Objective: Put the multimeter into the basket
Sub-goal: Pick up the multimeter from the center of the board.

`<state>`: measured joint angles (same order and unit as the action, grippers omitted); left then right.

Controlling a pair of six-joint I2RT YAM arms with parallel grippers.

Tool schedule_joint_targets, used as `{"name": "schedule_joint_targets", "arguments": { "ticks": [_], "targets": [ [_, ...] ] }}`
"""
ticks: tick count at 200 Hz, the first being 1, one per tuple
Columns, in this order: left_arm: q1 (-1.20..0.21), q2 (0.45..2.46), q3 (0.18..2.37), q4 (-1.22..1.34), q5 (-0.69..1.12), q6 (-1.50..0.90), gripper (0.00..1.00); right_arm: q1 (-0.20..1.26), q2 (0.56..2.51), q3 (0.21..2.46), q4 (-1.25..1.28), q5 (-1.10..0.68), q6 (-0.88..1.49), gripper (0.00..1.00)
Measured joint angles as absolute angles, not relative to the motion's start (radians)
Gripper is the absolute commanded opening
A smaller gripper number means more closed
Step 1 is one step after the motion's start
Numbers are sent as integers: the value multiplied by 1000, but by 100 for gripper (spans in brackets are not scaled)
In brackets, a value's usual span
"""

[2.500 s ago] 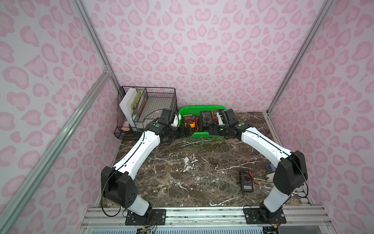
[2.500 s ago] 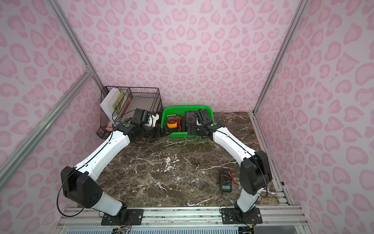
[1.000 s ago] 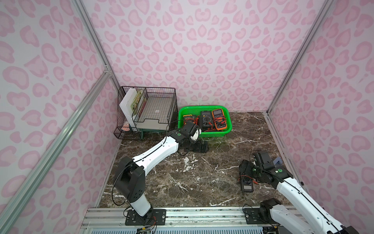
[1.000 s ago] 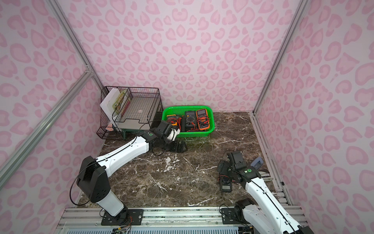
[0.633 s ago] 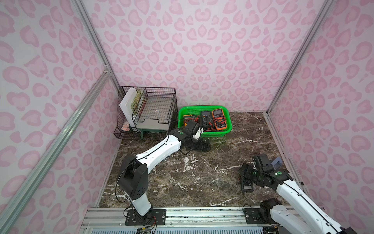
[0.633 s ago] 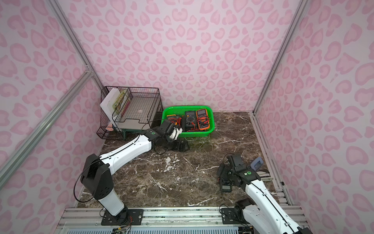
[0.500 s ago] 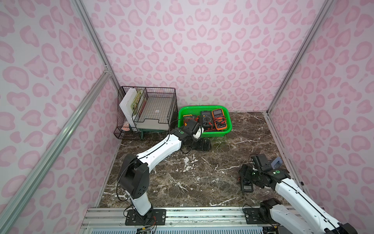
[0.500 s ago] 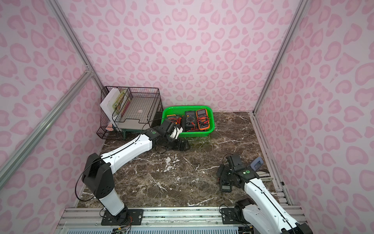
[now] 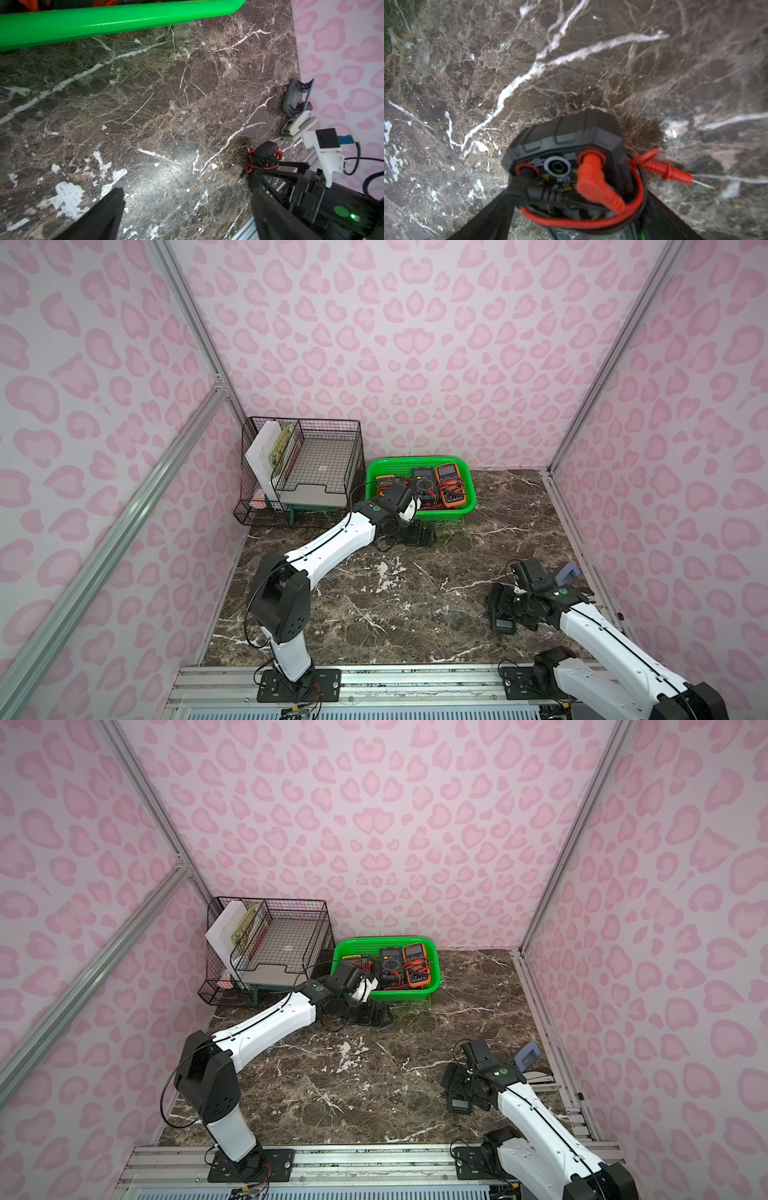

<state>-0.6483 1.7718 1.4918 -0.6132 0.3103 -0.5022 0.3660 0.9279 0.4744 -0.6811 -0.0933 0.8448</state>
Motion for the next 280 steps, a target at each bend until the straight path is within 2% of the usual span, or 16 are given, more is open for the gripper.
{"name": "schedule_joint_targets", "arguments": {
  "ticks": [61,112,142,280],
  "targets": [
    [-648,1774,1498,-615,313,-502,99,385,1000,477,-674,-89,841,81],
    [-648,1774,1504,-616,312,-502,99,392,1050,505,-663,-90,833,61],
    [-648,1764,1514,-617,308,-503,99,399,1049,524,-669,-89,830,54],
    [-606,1708,1589,-670,245,-530,99,411,1005,671,-630,-79,797,51]
  ]
}}
